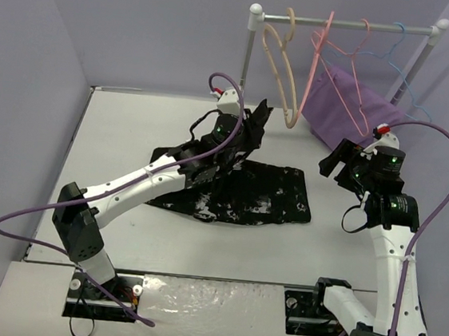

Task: Place the trousers on the hanger
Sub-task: Fold the trousers at the center of the board.

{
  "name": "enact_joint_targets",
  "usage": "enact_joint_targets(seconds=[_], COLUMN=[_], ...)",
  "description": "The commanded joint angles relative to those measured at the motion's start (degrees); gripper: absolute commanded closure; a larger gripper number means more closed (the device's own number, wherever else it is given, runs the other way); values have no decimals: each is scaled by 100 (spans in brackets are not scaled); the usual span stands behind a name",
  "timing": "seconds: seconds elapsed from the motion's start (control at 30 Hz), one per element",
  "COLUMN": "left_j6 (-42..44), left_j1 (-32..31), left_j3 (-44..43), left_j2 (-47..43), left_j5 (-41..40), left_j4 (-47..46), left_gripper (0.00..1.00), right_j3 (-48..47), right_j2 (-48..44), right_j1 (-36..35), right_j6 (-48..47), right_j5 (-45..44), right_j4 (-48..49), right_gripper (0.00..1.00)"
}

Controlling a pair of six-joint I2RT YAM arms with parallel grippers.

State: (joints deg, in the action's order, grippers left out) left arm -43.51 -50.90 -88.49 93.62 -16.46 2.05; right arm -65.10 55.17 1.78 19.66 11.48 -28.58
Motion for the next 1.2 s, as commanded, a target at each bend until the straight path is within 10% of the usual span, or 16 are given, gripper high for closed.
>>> enact_joint_targets(seconds=[0.0,1.0,1.17], left_j6=[93,449,472], left_j1=[-292,-954,-1004], left_j3=[-434,-1368,-1133], left_j2=[20,2123,2250], left_j5=[40,157,292], left_j4=[-636,-707,-545], left_gripper=[100,99,63], right_j3=[-180,-261,-220], right_j2=[-41,-176,-165], right_j1=[-47,-143,-143], right_j6=[-15,-82,-77], right_j5=[-130,-505,-669], right_j4=[133,-80,-136], right_gripper=[20,19,19])
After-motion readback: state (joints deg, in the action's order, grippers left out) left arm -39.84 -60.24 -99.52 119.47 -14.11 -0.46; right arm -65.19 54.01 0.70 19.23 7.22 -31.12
